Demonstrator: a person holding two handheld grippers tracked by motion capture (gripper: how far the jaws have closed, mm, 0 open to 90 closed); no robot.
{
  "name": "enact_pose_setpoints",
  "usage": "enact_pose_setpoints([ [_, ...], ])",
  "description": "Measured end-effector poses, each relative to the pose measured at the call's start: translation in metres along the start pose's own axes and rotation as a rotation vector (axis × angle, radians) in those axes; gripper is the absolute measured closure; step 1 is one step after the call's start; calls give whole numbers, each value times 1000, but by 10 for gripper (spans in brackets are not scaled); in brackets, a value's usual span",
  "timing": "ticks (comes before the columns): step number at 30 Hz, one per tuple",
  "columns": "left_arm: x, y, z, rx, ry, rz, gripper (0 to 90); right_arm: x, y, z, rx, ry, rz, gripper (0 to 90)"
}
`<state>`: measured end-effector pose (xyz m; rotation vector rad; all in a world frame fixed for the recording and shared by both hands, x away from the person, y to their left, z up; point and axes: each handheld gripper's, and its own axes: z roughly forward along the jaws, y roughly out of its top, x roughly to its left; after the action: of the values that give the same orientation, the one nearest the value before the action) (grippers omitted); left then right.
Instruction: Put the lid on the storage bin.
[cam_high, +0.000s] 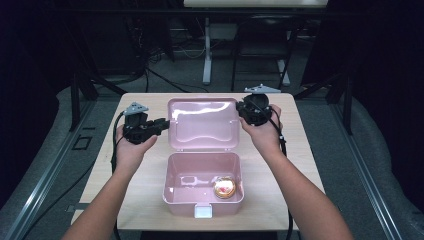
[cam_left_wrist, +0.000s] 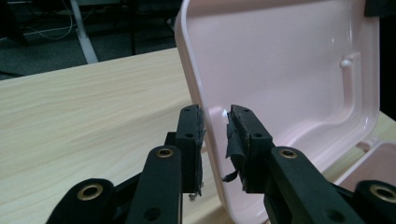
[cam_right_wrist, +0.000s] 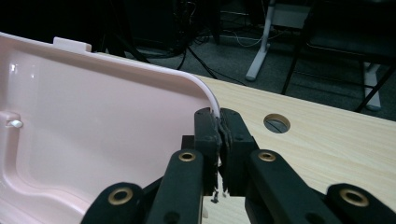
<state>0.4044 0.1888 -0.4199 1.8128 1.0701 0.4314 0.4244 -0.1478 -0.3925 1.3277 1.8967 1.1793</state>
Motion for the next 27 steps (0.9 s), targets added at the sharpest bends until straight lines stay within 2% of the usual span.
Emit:
enact_pose_setpoints([
  [6,-1,13,9,-7,53,21,766,0,-1,0,-6,-1,4,863],
  [11,1,18,14,-3,69,19,784,-1,-2,-1,-11,4,5,863],
  [16,1,22,19,-8,78,22,794,-1,-2,-1,-12,3,4,863],
  [21,4,25,22,-5,74,5,791,-1,-3,-1,-16,7,7,863],
  [27,5,29,22,-25,73,-10,795,-1,-3,-2,-20,9,7,863],
])
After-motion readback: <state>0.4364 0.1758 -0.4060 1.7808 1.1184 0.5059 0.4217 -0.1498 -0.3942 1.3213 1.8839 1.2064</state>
